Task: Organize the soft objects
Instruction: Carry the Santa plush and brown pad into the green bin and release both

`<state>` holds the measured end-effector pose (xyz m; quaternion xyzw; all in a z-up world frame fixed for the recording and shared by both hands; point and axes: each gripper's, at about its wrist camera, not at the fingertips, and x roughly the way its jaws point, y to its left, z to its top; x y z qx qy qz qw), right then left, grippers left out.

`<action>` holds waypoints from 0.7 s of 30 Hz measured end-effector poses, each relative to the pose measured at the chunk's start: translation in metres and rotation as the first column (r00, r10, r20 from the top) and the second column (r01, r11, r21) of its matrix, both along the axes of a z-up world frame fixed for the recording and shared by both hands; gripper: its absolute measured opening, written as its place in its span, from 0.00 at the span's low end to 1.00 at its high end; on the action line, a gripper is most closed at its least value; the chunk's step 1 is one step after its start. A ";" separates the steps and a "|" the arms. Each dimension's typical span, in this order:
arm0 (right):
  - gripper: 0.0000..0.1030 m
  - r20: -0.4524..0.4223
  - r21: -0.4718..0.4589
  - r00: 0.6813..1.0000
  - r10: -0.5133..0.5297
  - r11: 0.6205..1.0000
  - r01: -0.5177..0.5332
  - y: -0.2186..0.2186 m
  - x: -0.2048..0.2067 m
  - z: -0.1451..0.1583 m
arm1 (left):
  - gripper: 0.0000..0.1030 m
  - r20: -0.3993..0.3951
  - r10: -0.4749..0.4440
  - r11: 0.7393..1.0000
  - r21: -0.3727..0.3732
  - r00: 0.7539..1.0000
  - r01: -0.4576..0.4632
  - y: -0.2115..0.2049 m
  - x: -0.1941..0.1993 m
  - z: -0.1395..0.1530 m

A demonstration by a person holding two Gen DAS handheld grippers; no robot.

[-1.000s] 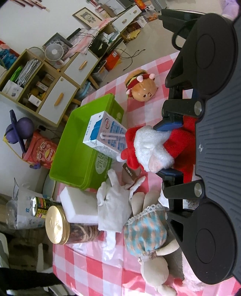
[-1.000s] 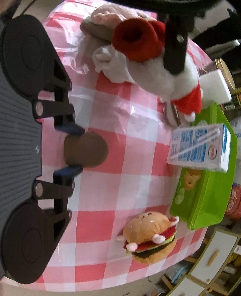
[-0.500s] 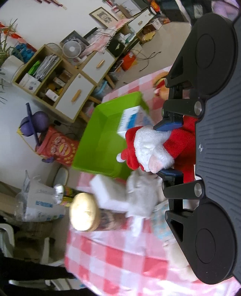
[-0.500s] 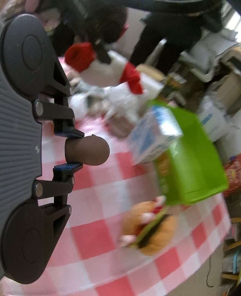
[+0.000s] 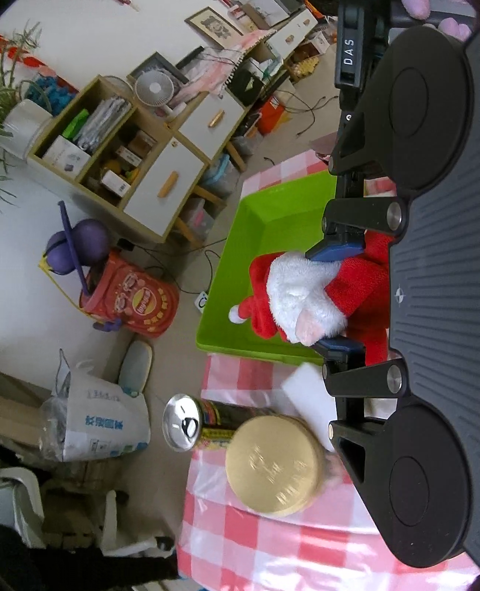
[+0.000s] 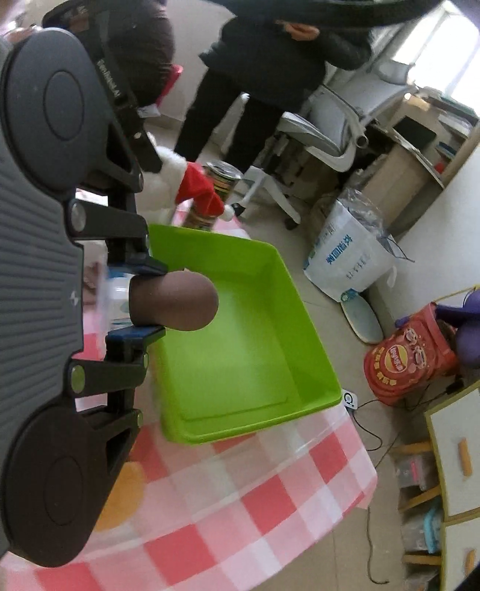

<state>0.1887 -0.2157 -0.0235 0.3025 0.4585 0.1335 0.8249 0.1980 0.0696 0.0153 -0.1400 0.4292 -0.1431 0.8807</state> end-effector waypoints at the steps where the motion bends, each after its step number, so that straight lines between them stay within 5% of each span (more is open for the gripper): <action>1: 0.03 -0.009 0.010 1.000 -0.001 1.000 0.001 0.000 0.008 -0.004 | 0.40 -0.003 -0.005 1.000 0.002 1.000 0.005 -0.002 0.005 -0.003; 16: 0.08 -0.059 -0.077 0.998 -0.026 0.997 0.022 0.002 0.052 -0.036 | 0.41 -0.008 -0.039 0.996 0.083 0.999 0.040 -0.034 0.050 -0.045; 19: 0.16 -0.068 -0.092 0.997 -0.031 0.995 0.024 0.003 0.053 -0.036 | 0.43 0.007 -0.043 0.995 0.091 0.999 0.042 -0.039 0.053 -0.048; 21: 0.31 -0.078 -0.094 0.996 -0.043 0.995 0.036 0.003 0.052 -0.036 | 0.46 0.021 -0.048 0.993 0.108 0.999 0.046 -0.042 0.053 -0.050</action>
